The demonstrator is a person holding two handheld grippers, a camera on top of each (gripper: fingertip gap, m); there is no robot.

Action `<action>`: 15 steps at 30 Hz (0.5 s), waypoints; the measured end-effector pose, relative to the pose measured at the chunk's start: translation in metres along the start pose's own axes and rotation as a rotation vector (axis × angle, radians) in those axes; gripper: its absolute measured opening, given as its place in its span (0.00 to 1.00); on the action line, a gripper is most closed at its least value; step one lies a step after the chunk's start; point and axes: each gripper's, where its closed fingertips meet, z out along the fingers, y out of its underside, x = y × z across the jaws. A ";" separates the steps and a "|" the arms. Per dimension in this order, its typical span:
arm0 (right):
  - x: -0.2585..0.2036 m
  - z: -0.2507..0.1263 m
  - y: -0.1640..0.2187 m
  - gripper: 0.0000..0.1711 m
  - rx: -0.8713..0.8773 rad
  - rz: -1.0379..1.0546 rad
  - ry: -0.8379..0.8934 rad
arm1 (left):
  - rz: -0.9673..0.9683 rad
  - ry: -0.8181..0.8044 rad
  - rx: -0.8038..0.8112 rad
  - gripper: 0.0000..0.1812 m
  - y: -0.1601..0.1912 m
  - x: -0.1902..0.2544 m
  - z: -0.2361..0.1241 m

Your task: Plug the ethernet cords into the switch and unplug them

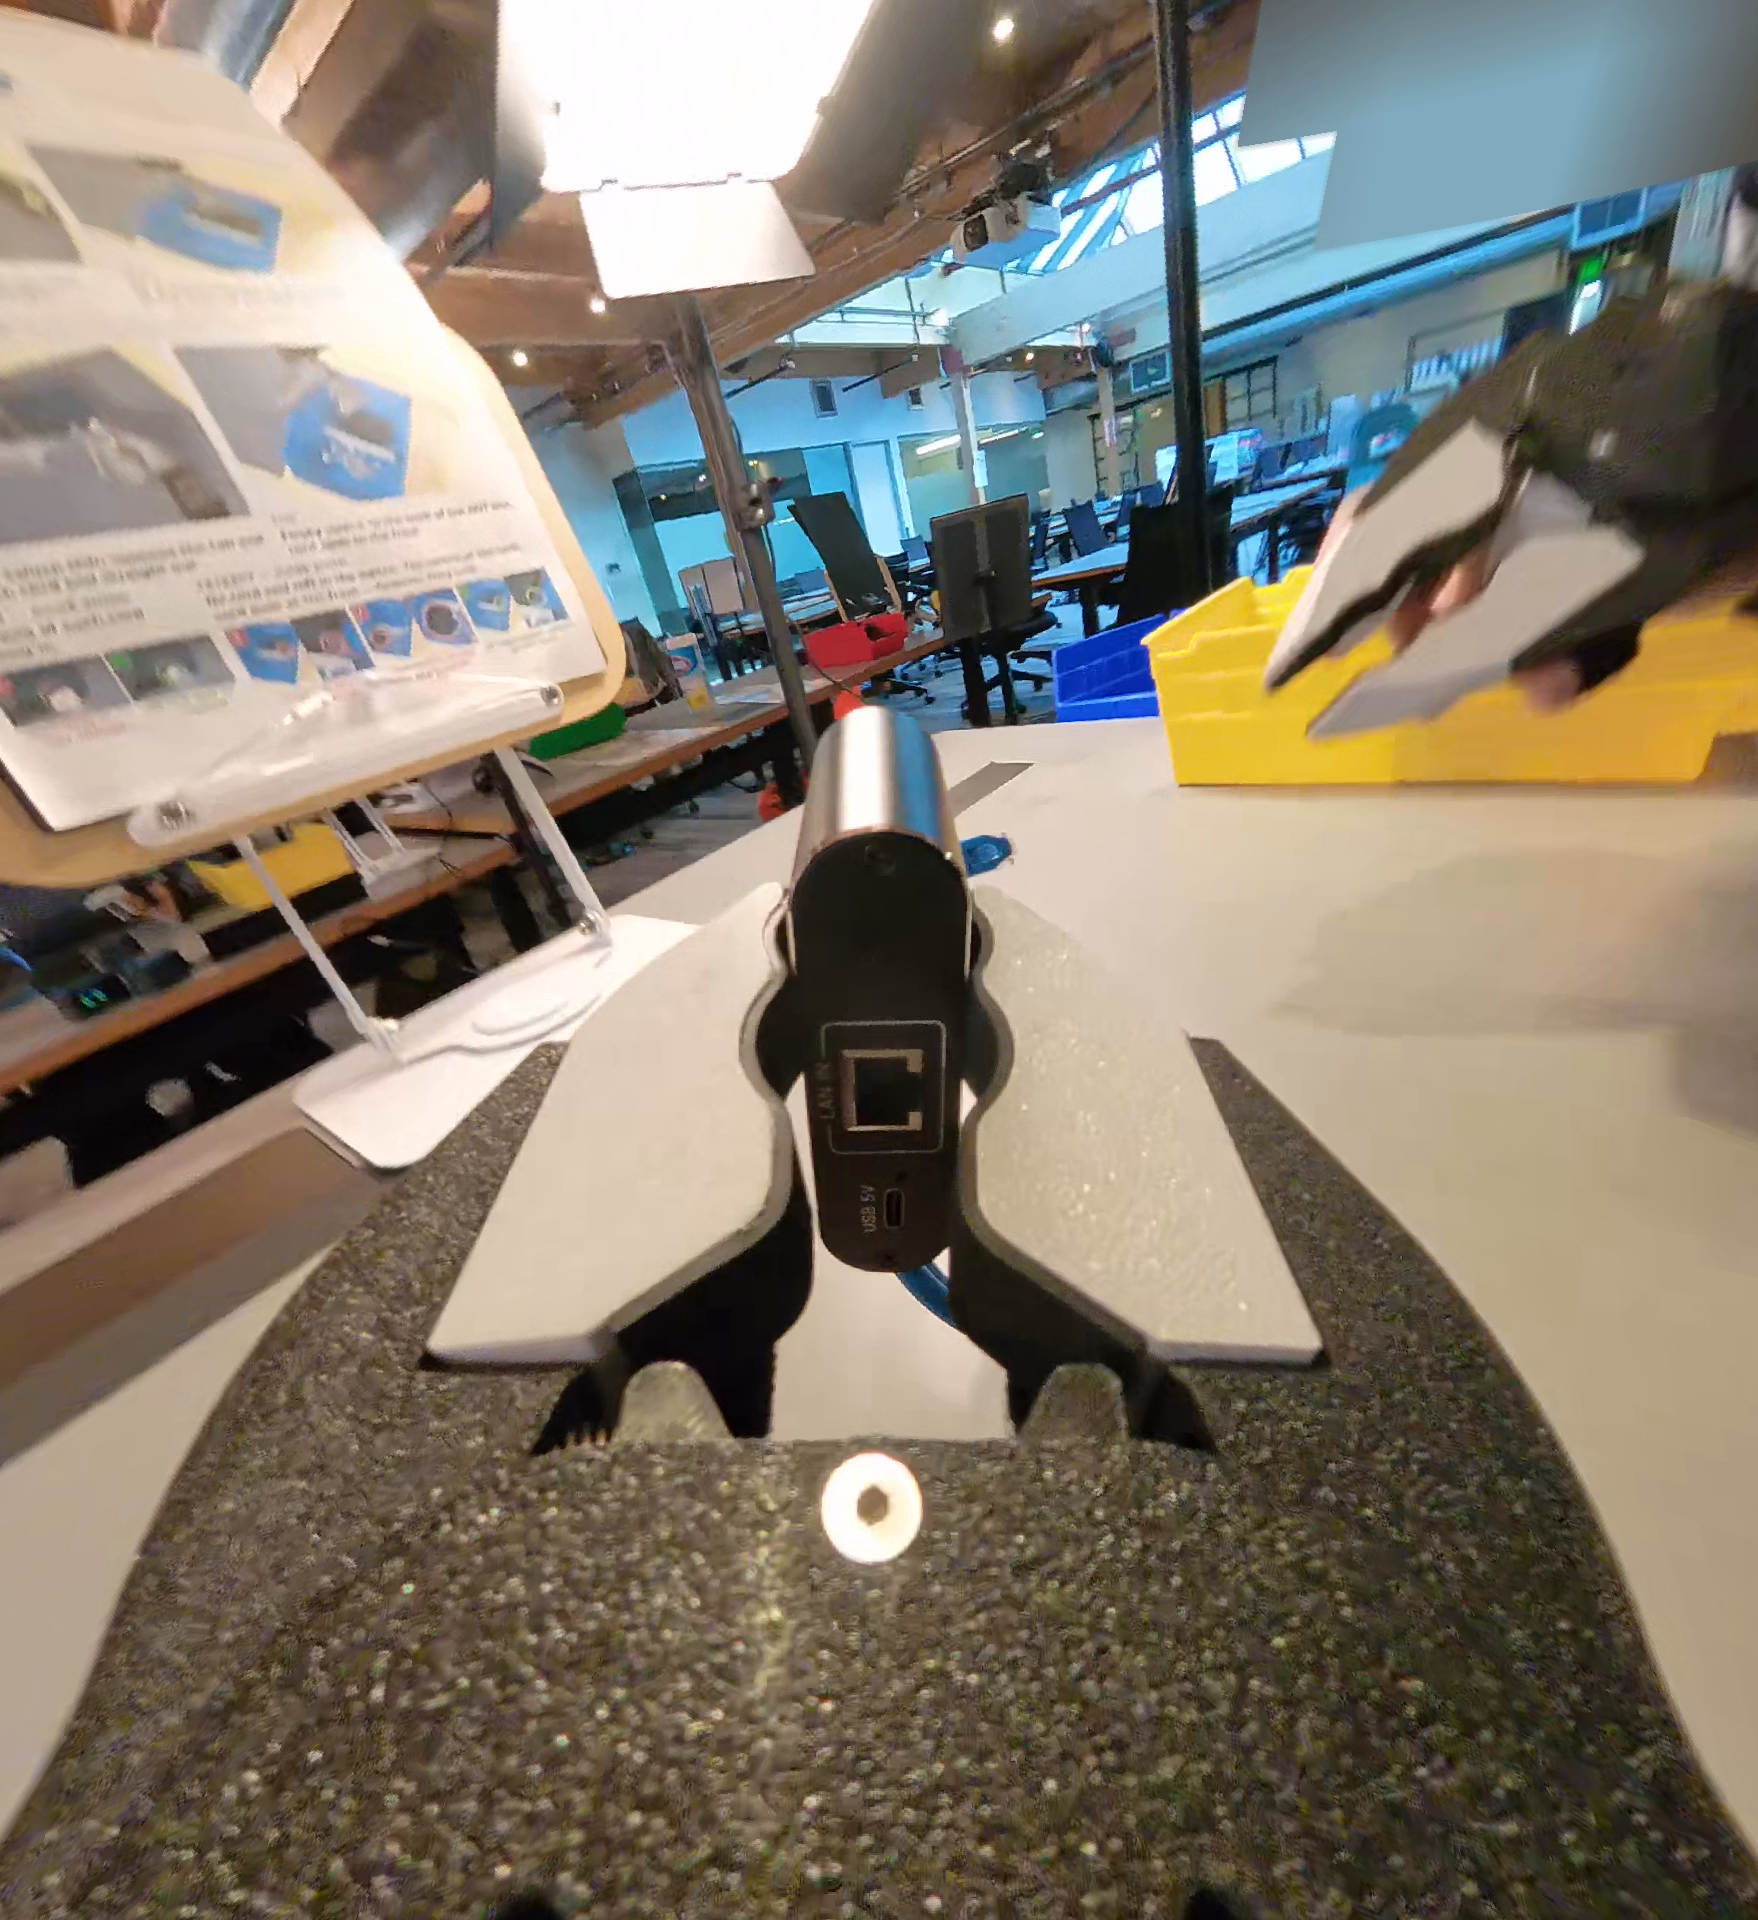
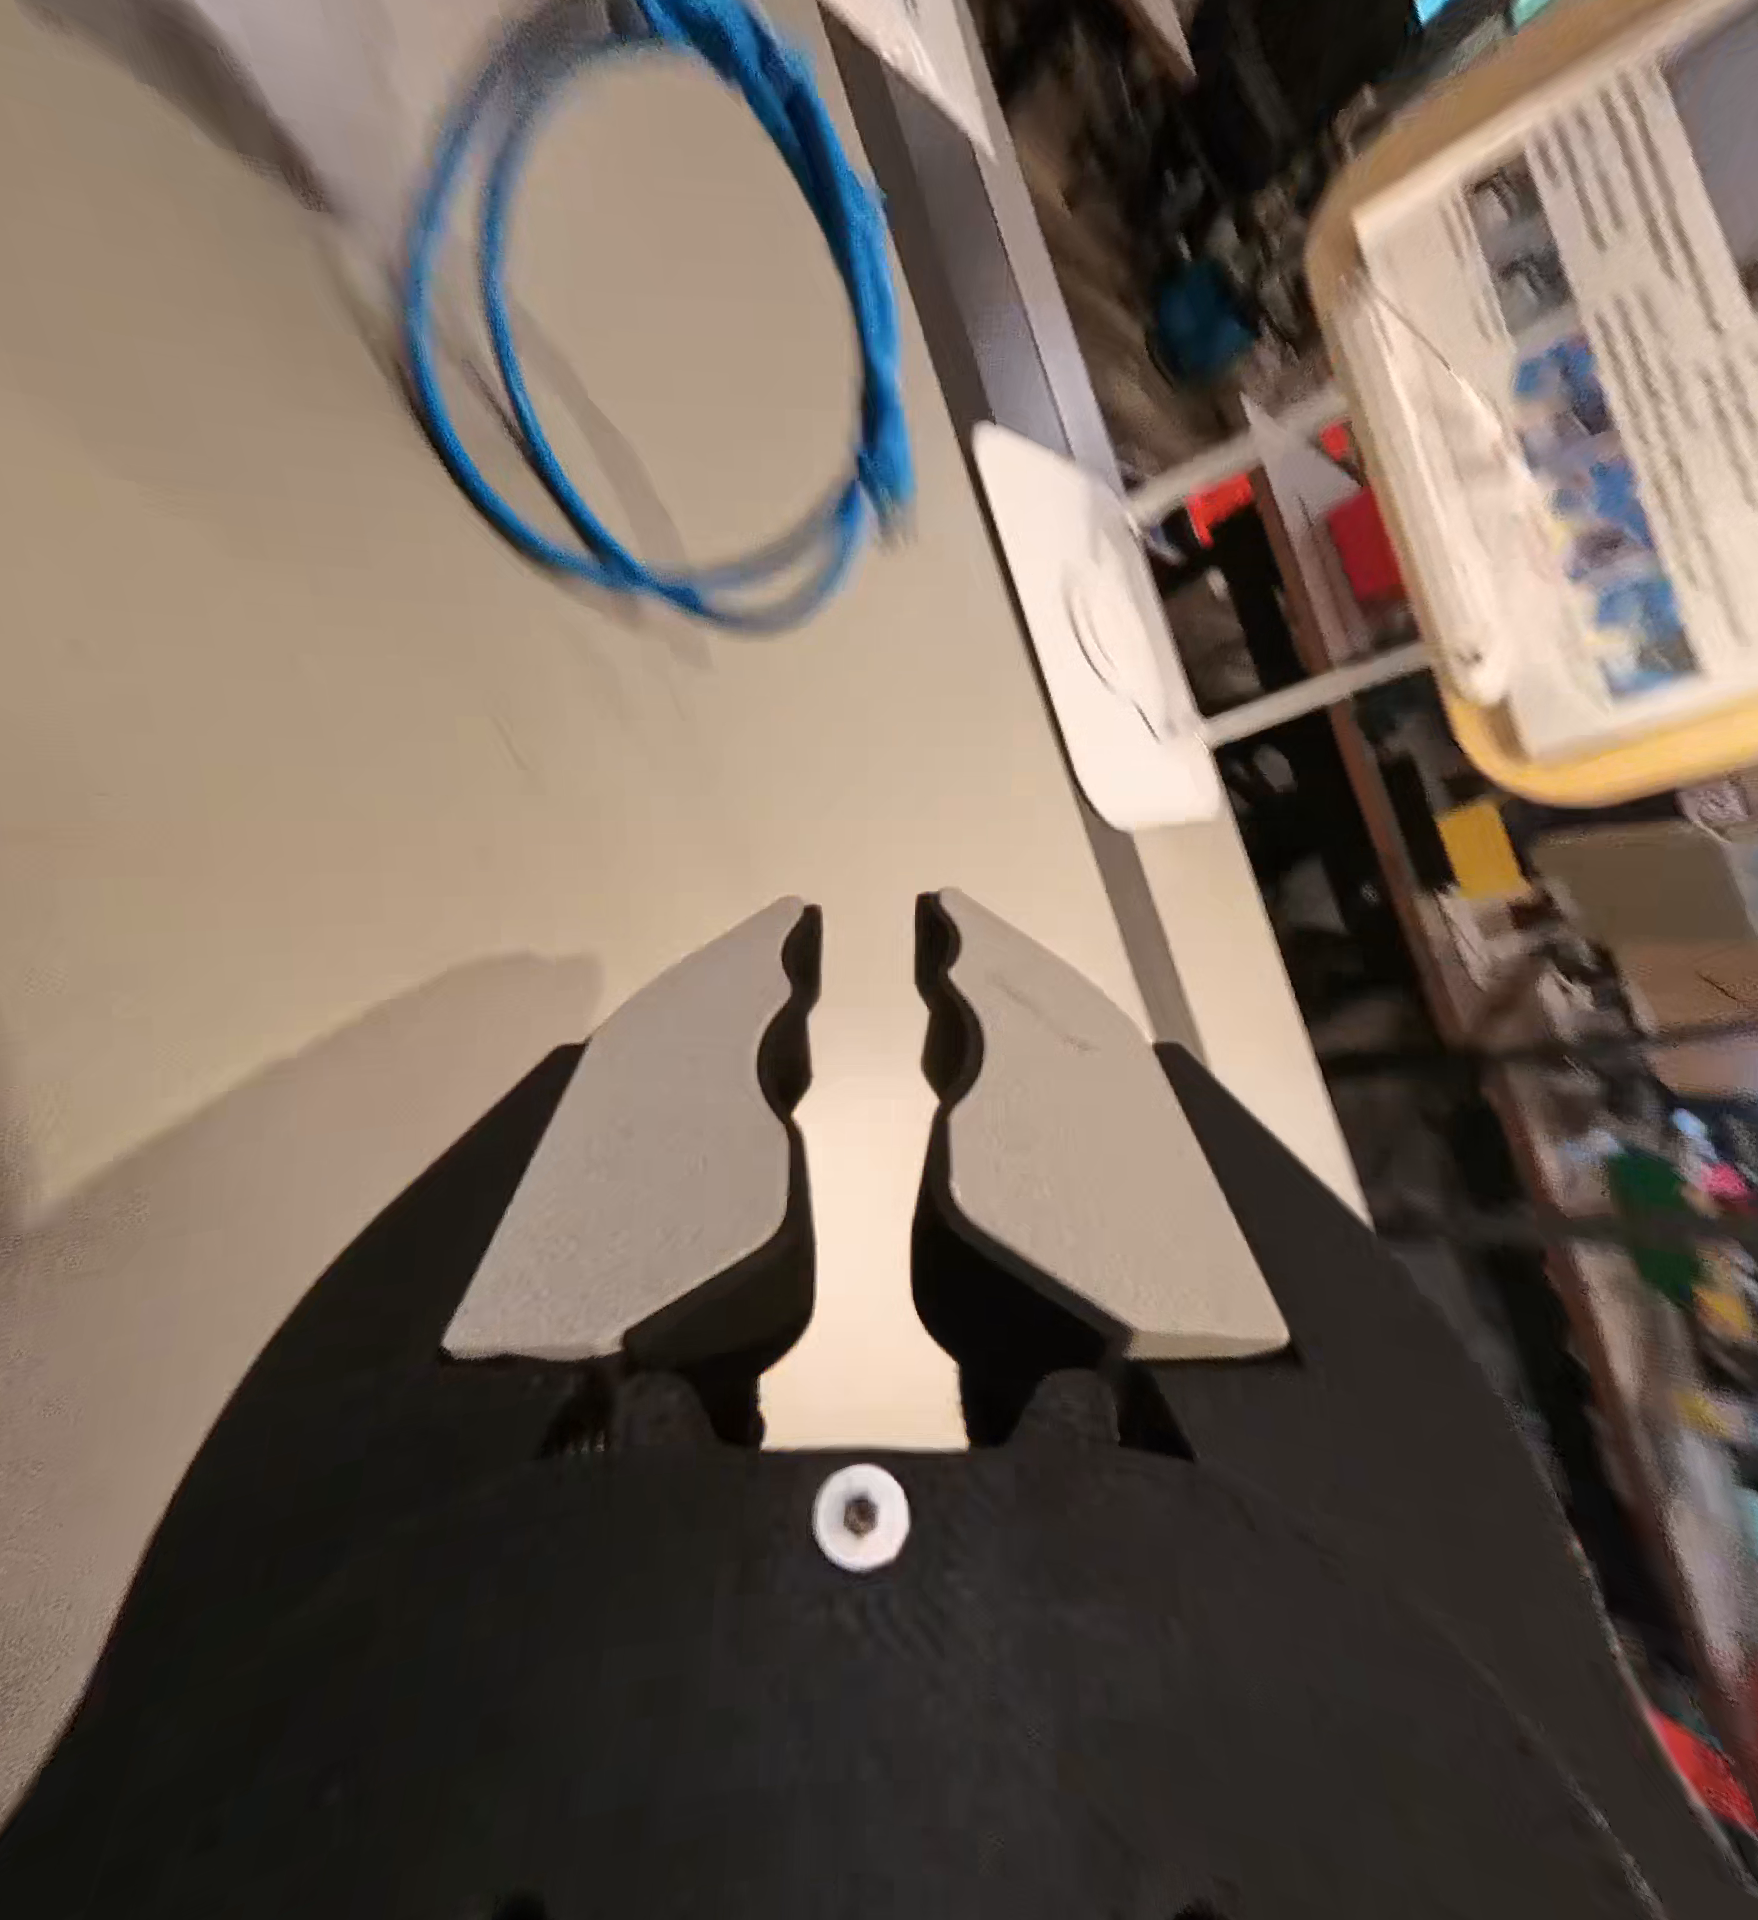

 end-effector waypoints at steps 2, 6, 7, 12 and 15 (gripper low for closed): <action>-0.020 0.036 -0.033 0.10 0.095 0.026 -0.048 | -0.079 0.009 0.001 0.15 0.003 -0.006 -0.001; -0.038 0.080 -0.101 0.11 0.259 0.022 -0.070 | -0.245 0.071 0.016 0.15 0.008 -0.014 -0.002; -0.042 0.086 -0.116 0.12 0.300 0.024 -0.083 | -0.281 0.098 0.016 0.15 0.010 -0.014 -0.002; -0.061 0.101 -0.151 0.11 0.410 0.002 -0.101 | -0.414 0.243 -0.002 0.15 0.018 -0.006 -0.002; -0.069 0.104 -0.141 0.11 0.393 -0.015 -0.079 | -0.391 0.291 -0.009 0.15 0.017 0.003 -0.001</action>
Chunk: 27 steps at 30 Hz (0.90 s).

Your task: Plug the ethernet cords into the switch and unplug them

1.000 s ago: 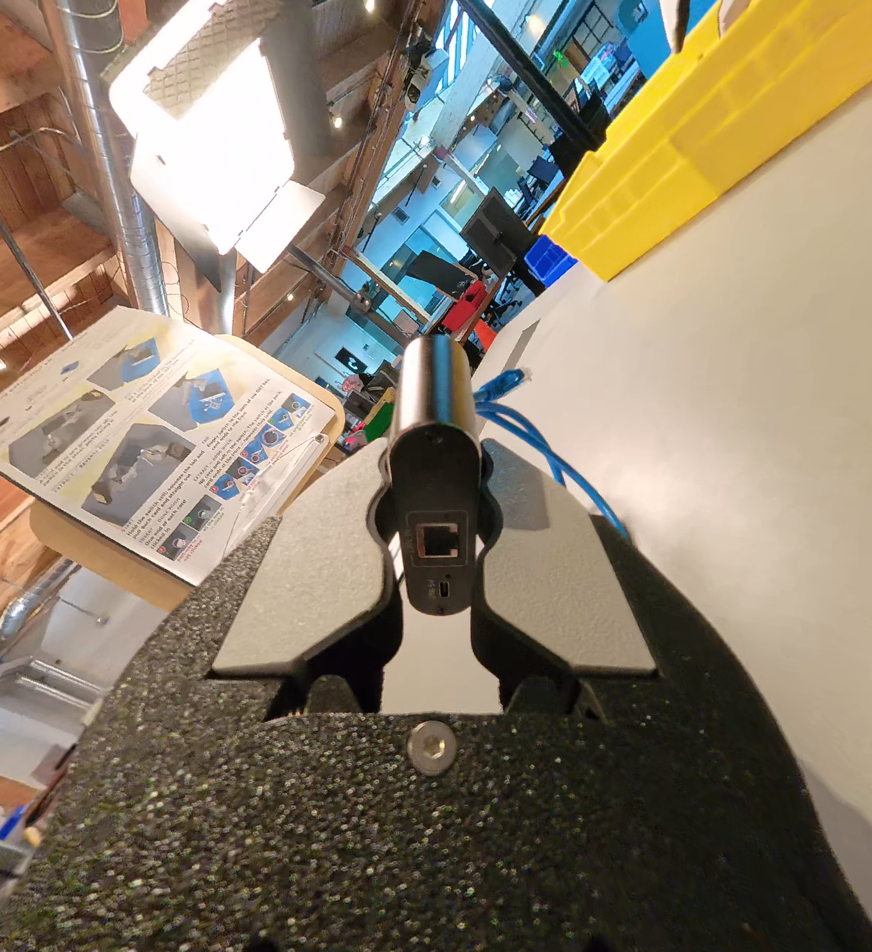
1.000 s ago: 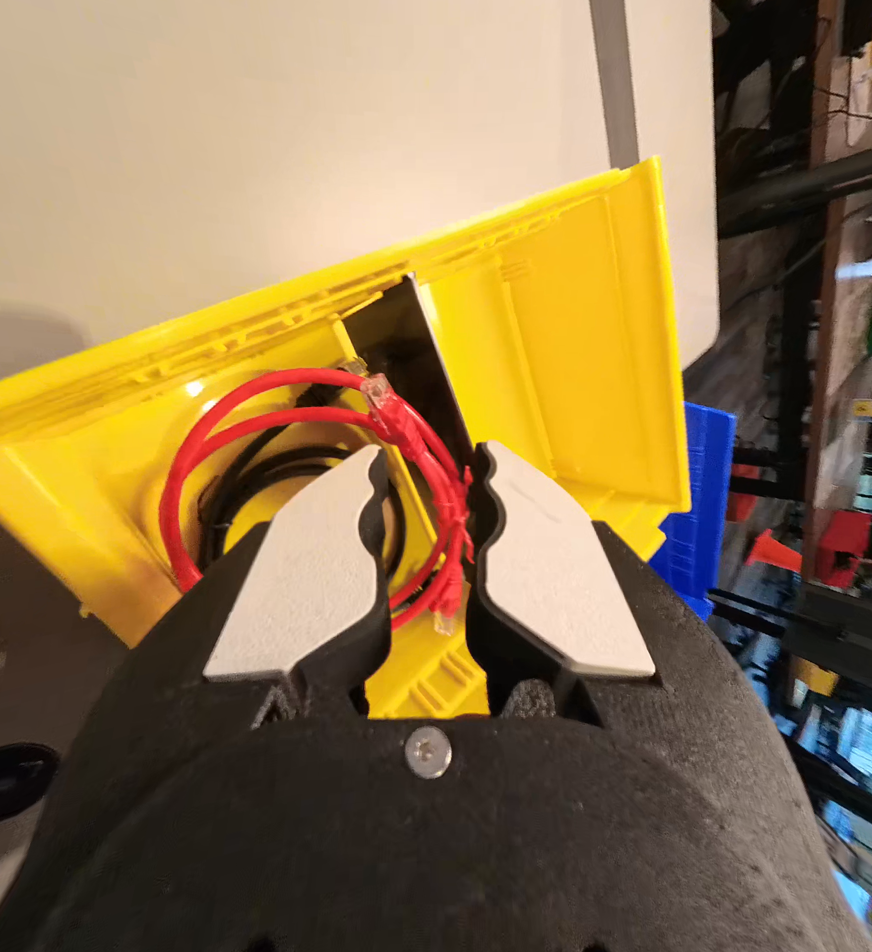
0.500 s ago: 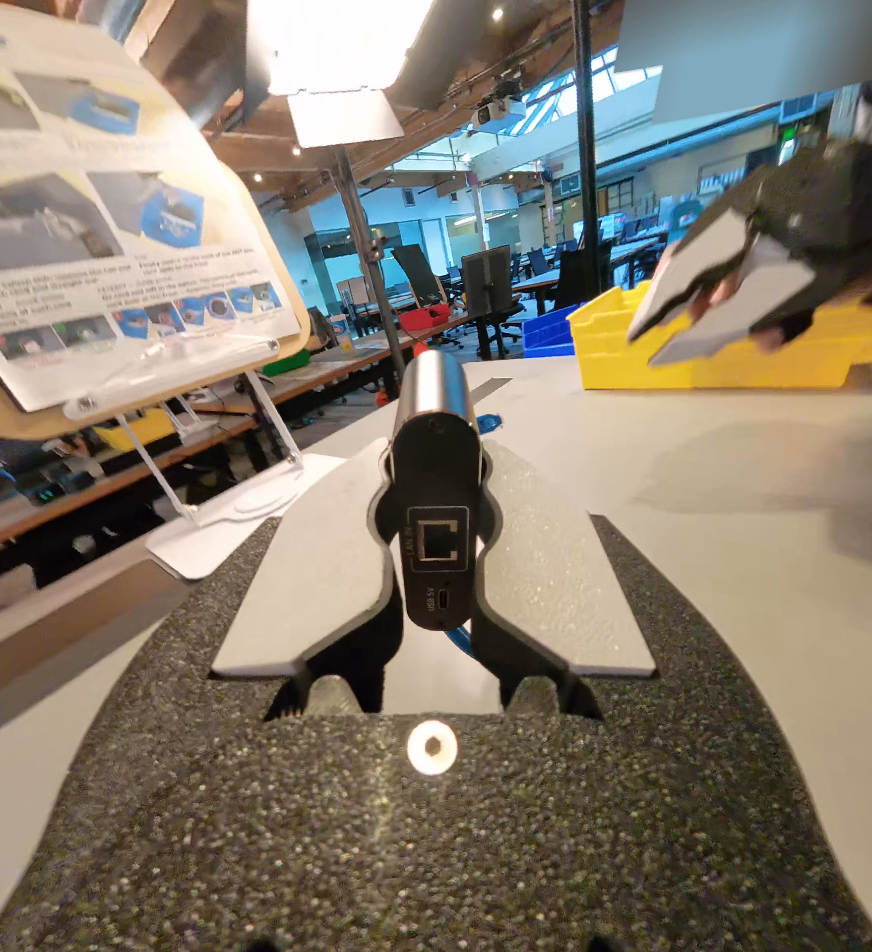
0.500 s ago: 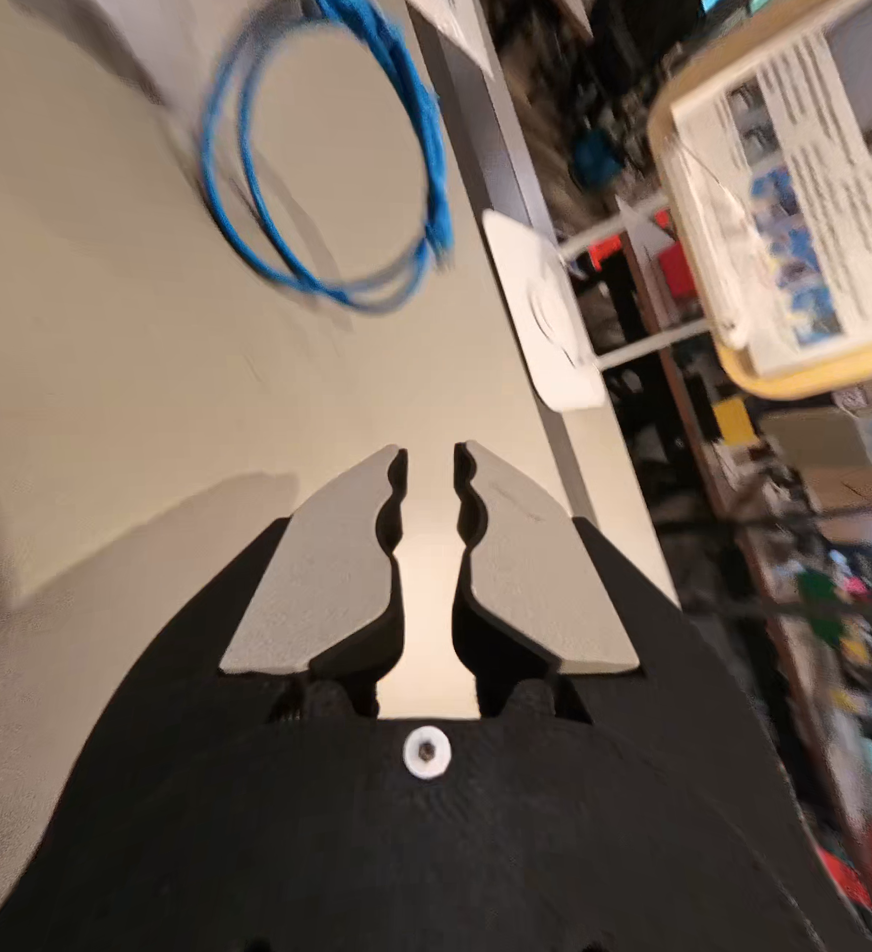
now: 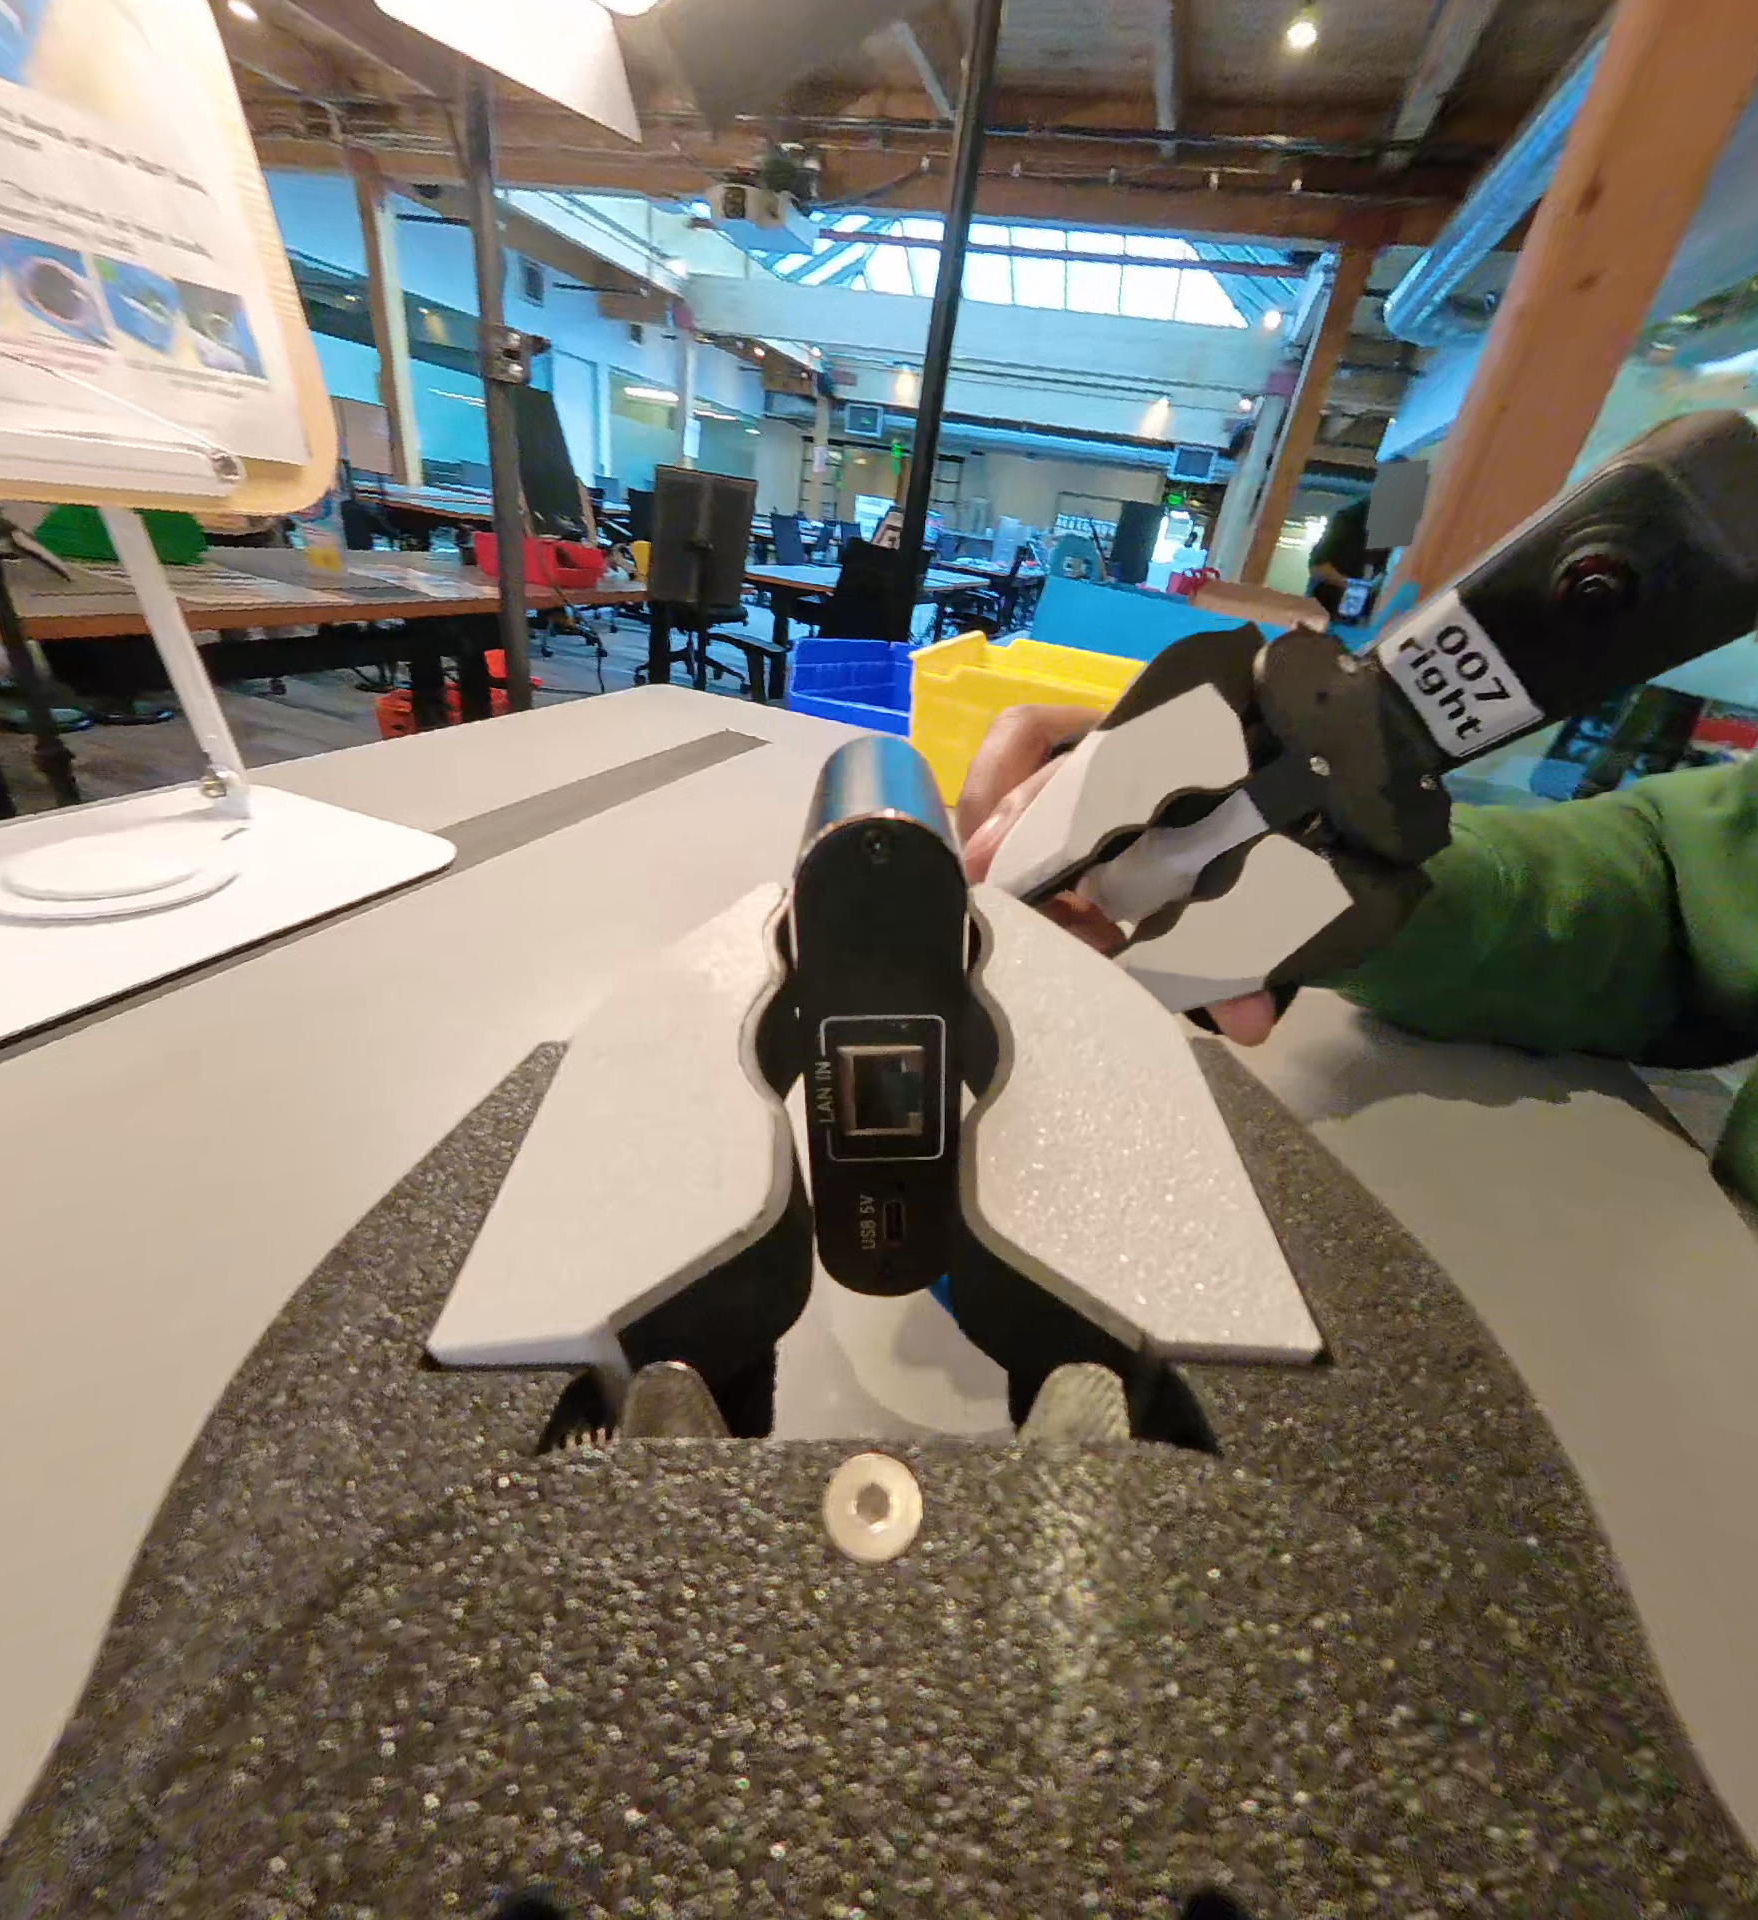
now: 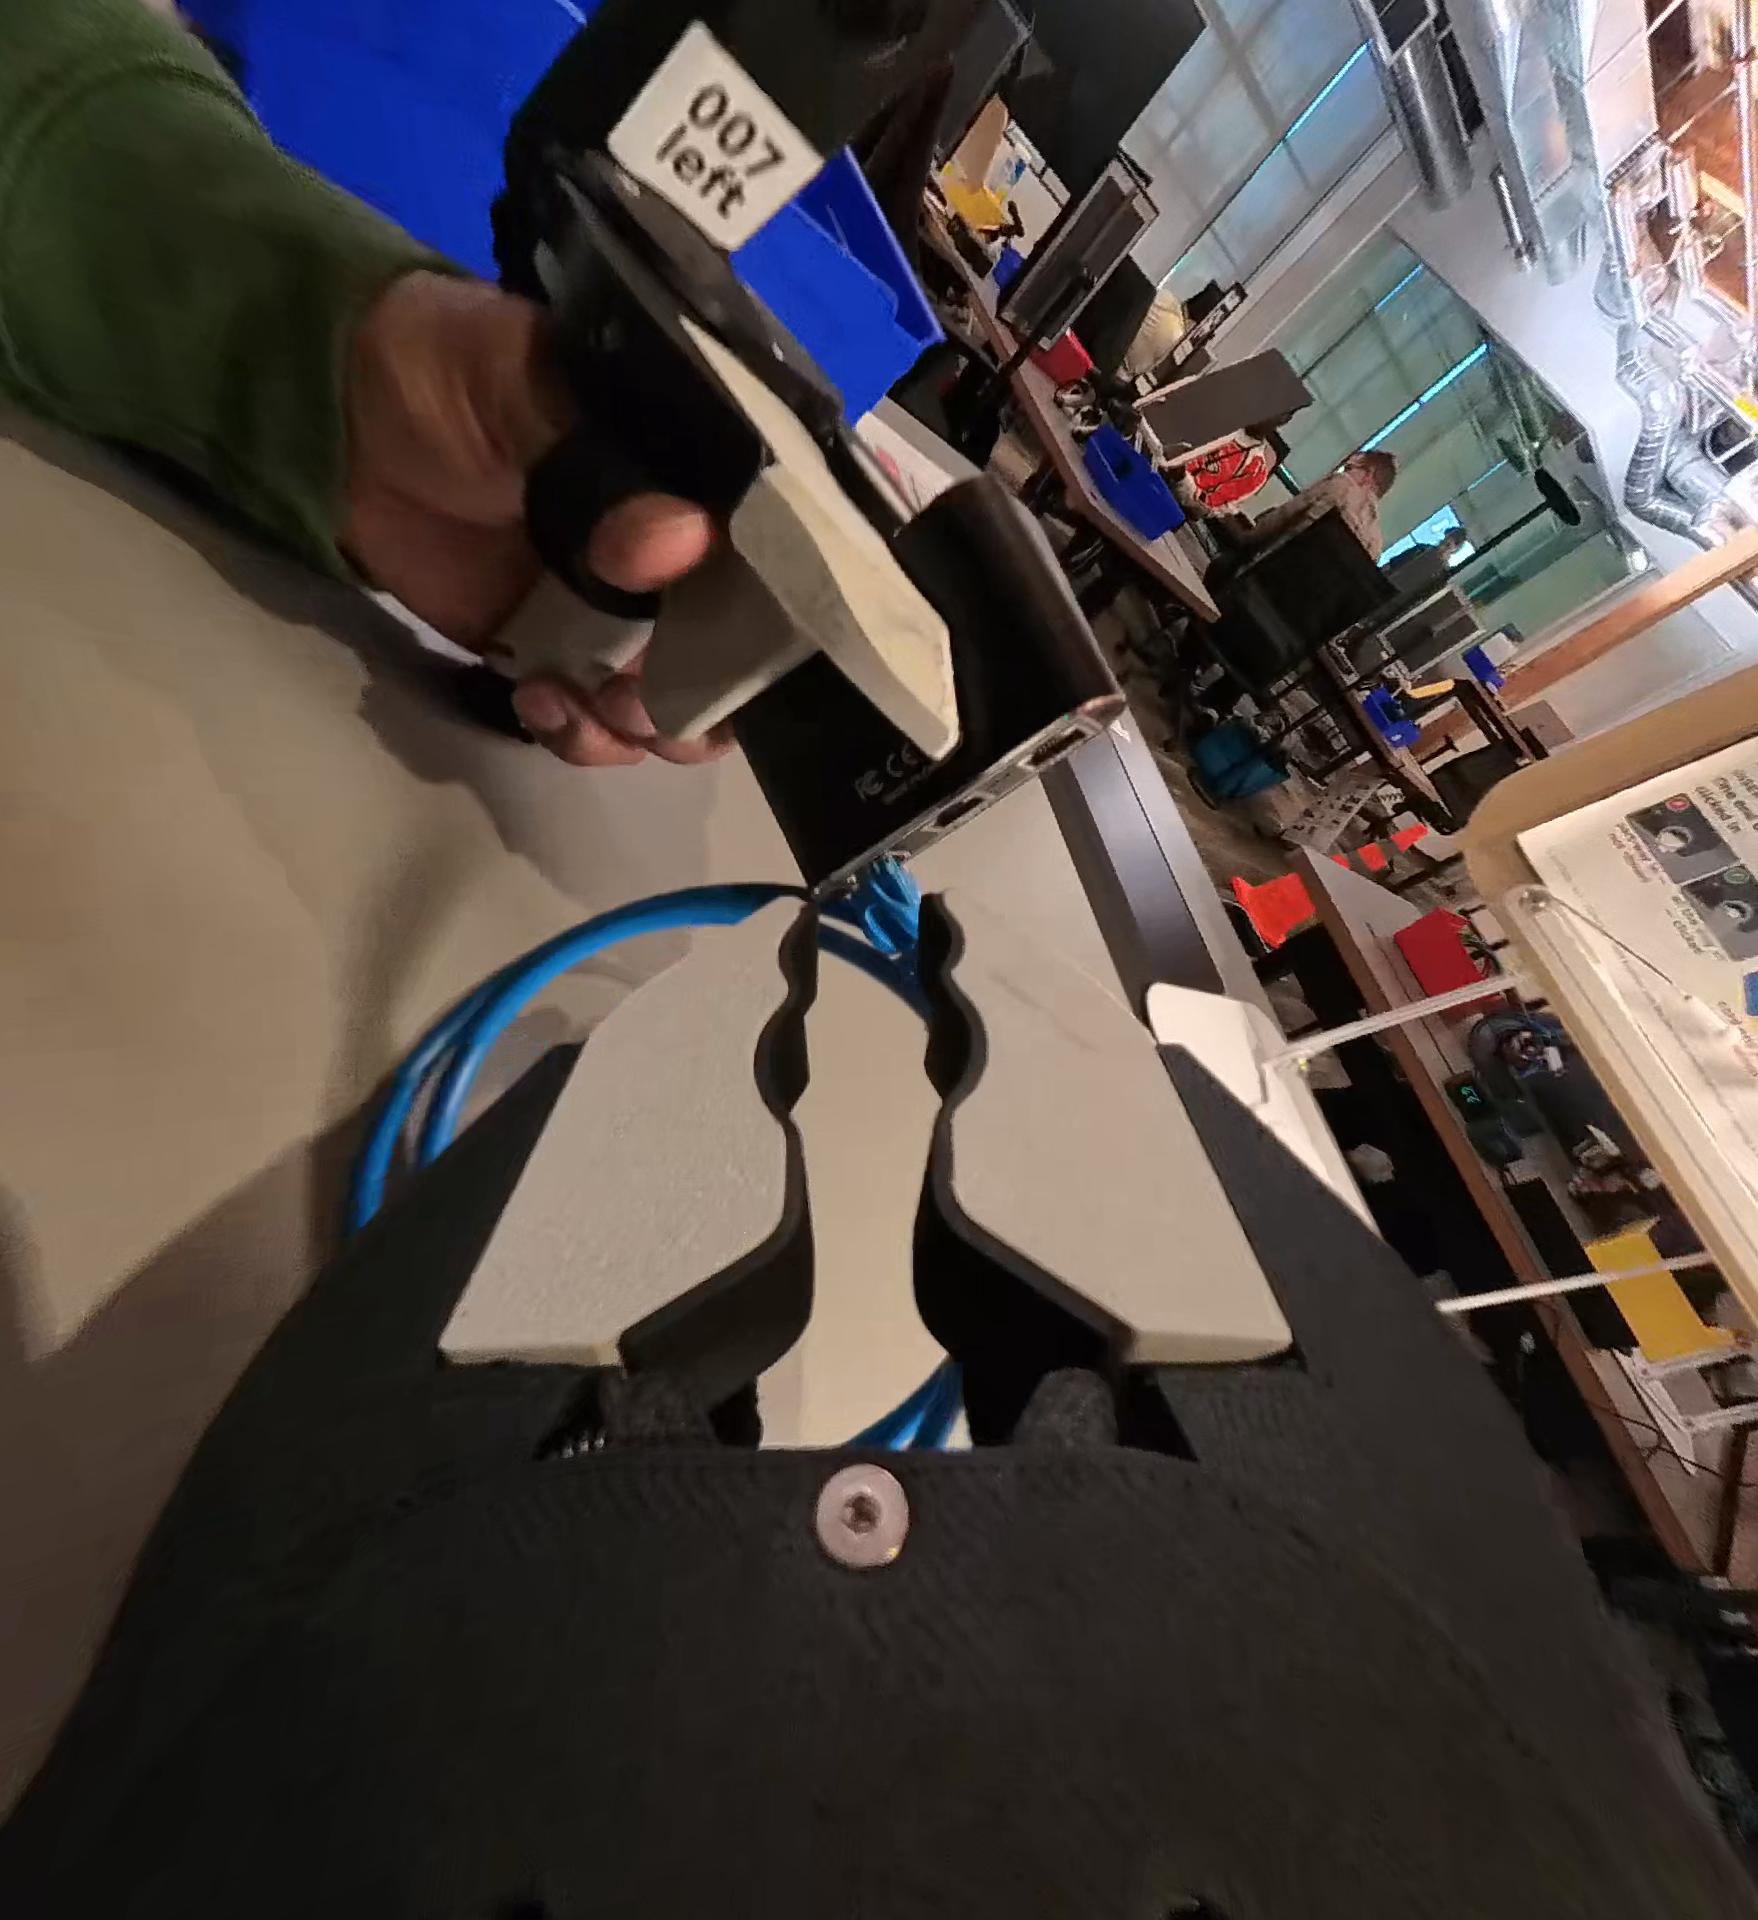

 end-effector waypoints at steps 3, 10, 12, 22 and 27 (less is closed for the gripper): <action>-0.006 -0.008 0.011 0.12 -0.029 -0.019 -0.001 | 0.050 0.050 -0.034 0.16 0.005 0.012 0.004; -0.014 -0.021 0.011 0.15 -0.030 -0.008 -0.024 | 0.145 0.184 -0.102 0.15 0.016 0.039 0.009; -0.019 -0.020 0.011 0.17 -0.044 -0.019 -0.044 | 0.178 0.207 -0.120 0.16 0.020 0.045 0.011; -0.038 -0.012 0.025 0.16 -0.154 -0.094 -0.088 | 0.251 0.249 -0.130 0.15 0.024 0.058 0.011; -0.036 -0.011 0.030 0.12 -0.188 -0.133 -0.061 | 0.292 0.232 -0.153 0.15 0.028 0.058 0.012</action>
